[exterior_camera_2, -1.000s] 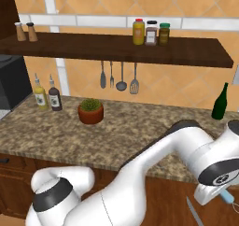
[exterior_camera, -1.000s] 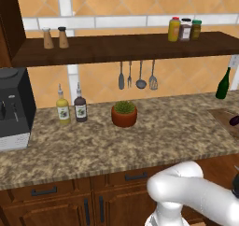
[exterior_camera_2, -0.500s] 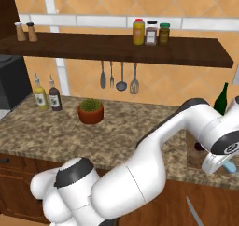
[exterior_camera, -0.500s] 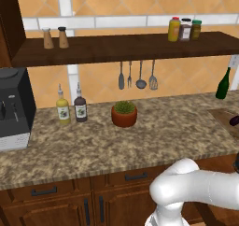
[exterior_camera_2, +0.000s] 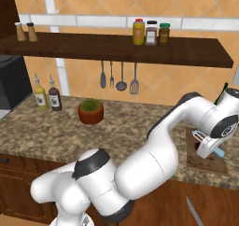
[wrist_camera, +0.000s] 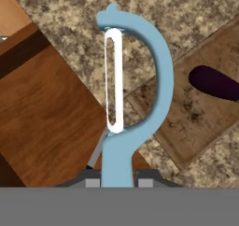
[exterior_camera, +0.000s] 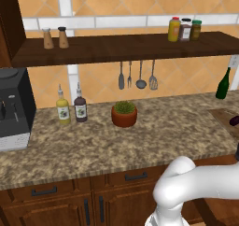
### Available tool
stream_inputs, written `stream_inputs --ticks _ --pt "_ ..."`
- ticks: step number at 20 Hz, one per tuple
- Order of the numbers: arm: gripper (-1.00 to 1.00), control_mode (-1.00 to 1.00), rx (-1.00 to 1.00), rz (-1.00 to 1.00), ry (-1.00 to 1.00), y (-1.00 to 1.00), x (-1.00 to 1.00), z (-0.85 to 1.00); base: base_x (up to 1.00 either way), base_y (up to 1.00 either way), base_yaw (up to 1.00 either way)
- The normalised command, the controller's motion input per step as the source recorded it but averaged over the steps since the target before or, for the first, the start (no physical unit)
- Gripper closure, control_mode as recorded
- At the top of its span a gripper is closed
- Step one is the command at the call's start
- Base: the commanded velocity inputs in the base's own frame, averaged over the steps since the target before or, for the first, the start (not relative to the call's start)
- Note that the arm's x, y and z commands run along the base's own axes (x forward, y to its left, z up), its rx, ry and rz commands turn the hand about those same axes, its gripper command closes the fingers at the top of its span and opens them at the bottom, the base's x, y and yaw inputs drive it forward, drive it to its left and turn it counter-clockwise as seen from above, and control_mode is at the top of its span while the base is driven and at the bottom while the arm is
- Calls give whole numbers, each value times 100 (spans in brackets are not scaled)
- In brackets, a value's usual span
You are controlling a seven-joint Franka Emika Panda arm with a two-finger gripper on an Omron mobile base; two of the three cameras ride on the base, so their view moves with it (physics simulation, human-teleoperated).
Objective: Place the appropriate cutting tool for cutting the eggplant skin on the cutting board.
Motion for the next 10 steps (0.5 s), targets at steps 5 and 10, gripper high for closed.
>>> stream_inputs --ticks 5,10 --pt "100 -100 0 5 5 29 42 -53 0 0 0" --pt "100 -100 0 3 1 5 32 -22 0 0 0"
